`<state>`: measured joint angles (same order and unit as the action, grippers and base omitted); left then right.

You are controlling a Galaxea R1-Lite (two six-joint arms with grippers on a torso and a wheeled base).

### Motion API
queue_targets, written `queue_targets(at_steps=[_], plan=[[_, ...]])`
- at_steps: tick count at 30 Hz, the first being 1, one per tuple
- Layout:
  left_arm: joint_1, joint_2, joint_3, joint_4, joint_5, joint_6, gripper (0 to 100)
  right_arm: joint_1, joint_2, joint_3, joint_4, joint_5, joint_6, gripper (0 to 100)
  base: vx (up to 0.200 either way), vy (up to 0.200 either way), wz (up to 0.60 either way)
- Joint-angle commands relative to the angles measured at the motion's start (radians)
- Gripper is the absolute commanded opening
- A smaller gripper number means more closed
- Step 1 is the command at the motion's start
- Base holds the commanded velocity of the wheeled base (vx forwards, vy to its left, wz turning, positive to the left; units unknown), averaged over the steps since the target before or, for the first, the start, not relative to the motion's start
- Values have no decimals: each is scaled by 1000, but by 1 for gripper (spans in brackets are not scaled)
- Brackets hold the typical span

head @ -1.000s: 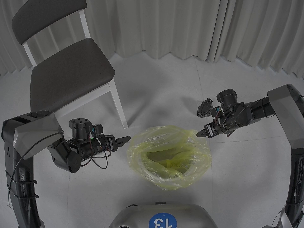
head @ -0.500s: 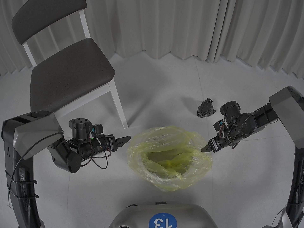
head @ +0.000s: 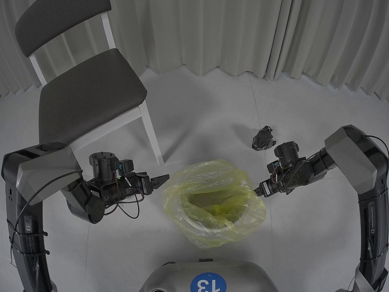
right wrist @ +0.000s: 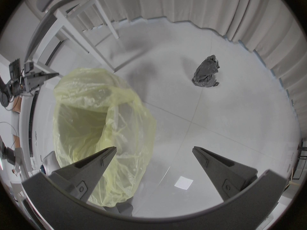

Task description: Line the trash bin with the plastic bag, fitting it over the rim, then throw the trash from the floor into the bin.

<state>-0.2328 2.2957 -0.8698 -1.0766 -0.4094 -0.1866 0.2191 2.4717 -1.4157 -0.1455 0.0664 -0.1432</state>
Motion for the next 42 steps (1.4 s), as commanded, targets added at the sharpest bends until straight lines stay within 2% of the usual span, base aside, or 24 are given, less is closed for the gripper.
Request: queue_targets(at_steps=[1,6,11,20,28,31,37,39,42], plan=[[-2,-1,2,-5,0,-1,100,6,85,-42,-26,-5,25,100,0,0,0],[0,-1,2,-5,0,-2,100,11,64,-31,-23,-7,42,100,0,0,0],[1,1,-2,-5,0,-5,100,0,-43,14,-12,-7,33,100,0,0,0],[4,-7,0,-11,0,-8,100,-11,-180,24,92,-7,28,100,0,0,0],[-13,-36,21,-11,7,-5,100,-9,-301,101,95,-7,8,100,0,0,0],[-26,-91,23,15,6,3,100,-9,-378,136,101,-7,-39,100,0,0,0],[-72,-171,-103,313,1,102,100,-9,-522,232,96,-3,-75,100,0,0,0],[-79,-176,-123,345,6,114,100,-12,-542,250,93,-2,-82,100,0,0,0],[-89,-200,-195,471,18,176,100,-23,-640,356,75,6,-104,100,0,0,0]])
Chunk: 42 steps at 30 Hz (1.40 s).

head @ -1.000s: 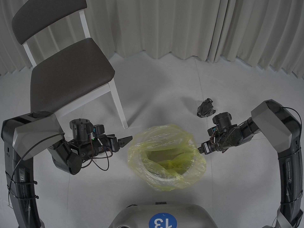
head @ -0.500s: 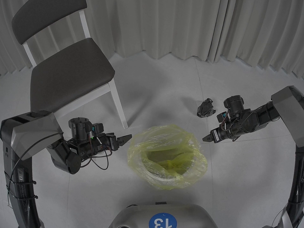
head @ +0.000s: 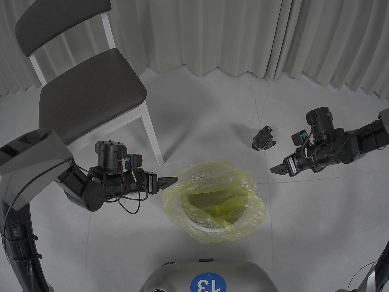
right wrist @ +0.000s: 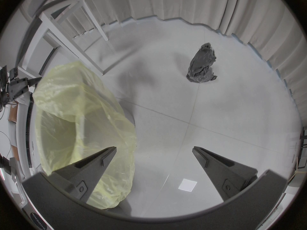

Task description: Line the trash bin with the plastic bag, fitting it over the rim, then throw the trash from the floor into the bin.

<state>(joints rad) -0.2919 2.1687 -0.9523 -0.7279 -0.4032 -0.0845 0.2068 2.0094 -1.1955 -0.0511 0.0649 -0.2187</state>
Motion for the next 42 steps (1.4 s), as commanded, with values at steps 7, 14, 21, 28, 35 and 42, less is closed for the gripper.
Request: queue_targets(at_steps=[7,14,21,28,35,42], plan=[[-64,-127,-164,225,96,130,100,-10,-356,352,-188,4,-24,100,0,0,0],[-87,-142,-238,274,101,135,100,-12,-486,583,-403,-4,-5,100,0,0,0],[-105,-95,-353,318,103,213,100,-17,-574,771,-610,-7,88,100,0,0,0],[-127,-56,-526,490,138,284,100,-33,-686,846,-664,7,91,100,0,0,0],[-158,-32,-589,602,161,351,100,-23,-738,847,-655,12,90,100,0,0,0],[-193,6,-572,602,213,394,100,16,-742,860,-658,12,85,100,0,0,0]])
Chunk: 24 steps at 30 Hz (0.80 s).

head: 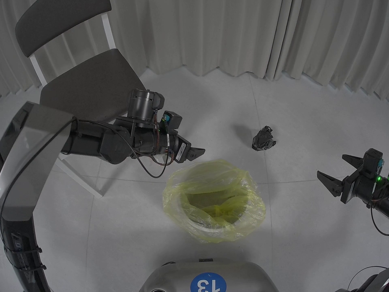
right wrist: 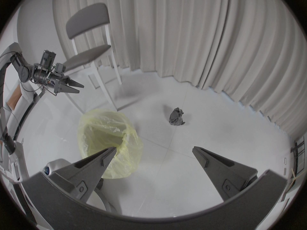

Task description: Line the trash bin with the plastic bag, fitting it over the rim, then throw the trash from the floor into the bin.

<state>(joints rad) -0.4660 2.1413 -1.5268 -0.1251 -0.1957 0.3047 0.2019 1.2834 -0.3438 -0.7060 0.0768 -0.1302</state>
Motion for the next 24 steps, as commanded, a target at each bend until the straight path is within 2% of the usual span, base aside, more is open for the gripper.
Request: queue_targets(at_steps=[1,8,14,24], plan=[[-20,39,2,-2,6,8,100,27,-16,8,-1,0,-2,100,0,0,0],[-43,89,2,-5,56,86,100,57,-12,17,0,0,-3,100,0,0,0],[-76,149,-4,-14,101,94,100,63,-6,25,2,1,-5,100,0,0,0],[-112,204,-10,-22,102,113,100,93,-6,43,3,1,-8,100,0,0,0]])
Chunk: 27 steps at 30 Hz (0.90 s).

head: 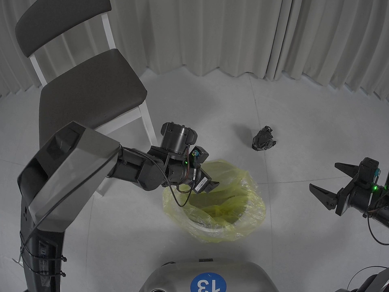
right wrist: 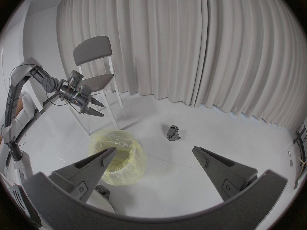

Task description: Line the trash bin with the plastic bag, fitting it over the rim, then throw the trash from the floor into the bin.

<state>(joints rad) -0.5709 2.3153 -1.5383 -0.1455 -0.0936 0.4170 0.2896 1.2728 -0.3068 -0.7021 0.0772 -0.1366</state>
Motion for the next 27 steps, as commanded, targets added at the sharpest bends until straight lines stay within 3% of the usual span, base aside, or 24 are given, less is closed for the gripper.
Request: queue_targets(at_steps=[1,27], plan=[[-7,32,1,-5,0,2,100,5,5,6,-2,1,-1,100,0,0,0],[-24,116,-2,-131,129,85,100,14,-3,11,0,1,-5,100,0,0,0]])
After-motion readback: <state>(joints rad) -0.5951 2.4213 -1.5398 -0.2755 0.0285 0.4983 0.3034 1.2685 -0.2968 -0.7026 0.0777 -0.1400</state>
